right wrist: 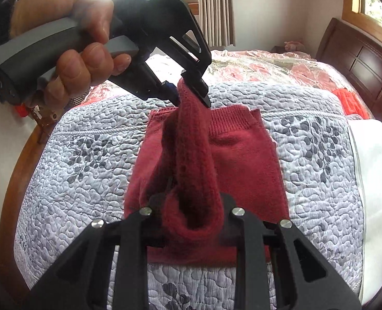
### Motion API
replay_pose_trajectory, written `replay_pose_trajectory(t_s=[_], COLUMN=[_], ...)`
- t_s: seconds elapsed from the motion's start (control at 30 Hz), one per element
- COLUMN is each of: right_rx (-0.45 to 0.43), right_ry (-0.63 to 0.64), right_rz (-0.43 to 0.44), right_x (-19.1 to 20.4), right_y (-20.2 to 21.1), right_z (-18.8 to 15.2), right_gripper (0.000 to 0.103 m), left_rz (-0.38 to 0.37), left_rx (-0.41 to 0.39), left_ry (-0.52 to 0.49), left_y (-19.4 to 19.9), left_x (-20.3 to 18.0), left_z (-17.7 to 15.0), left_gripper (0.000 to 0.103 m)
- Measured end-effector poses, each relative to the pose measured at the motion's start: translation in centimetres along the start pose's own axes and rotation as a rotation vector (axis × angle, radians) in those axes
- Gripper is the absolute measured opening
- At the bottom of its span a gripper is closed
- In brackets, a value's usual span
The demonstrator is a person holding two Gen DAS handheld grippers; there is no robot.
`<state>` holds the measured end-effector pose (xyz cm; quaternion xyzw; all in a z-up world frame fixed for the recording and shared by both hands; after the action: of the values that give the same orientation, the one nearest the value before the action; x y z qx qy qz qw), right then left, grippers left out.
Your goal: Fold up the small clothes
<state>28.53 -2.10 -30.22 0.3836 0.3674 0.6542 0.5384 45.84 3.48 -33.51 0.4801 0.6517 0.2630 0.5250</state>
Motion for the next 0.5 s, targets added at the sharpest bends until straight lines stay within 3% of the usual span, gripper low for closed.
replay_pose_trajectory(t_s=[0.5], right_rx=[0.059], right_ry=[-0.109], right_rz=[0.153], right_x=[-6.6], right_y=[-4.9], right_z=[-2.4], right_gripper=[0.023], left_rz=[0.157], left_rx=[0.040], left_ry=[0.040], left_y=[-7.9], left_x=[-1.8], left_z=[3.4], left_gripper=[0.019])
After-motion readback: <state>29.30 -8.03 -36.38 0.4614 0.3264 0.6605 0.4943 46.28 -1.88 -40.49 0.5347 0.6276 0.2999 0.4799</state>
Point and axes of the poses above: each gripper's, at about its wrist camera, not at the fingertips, and y roughly against the way its jaws point, x to its left, z to its top, the point moved 9 cm from there along -y, roughly the way its jaws point, and after that the axes turned 12 degrees about x, right-handed, at the moved point
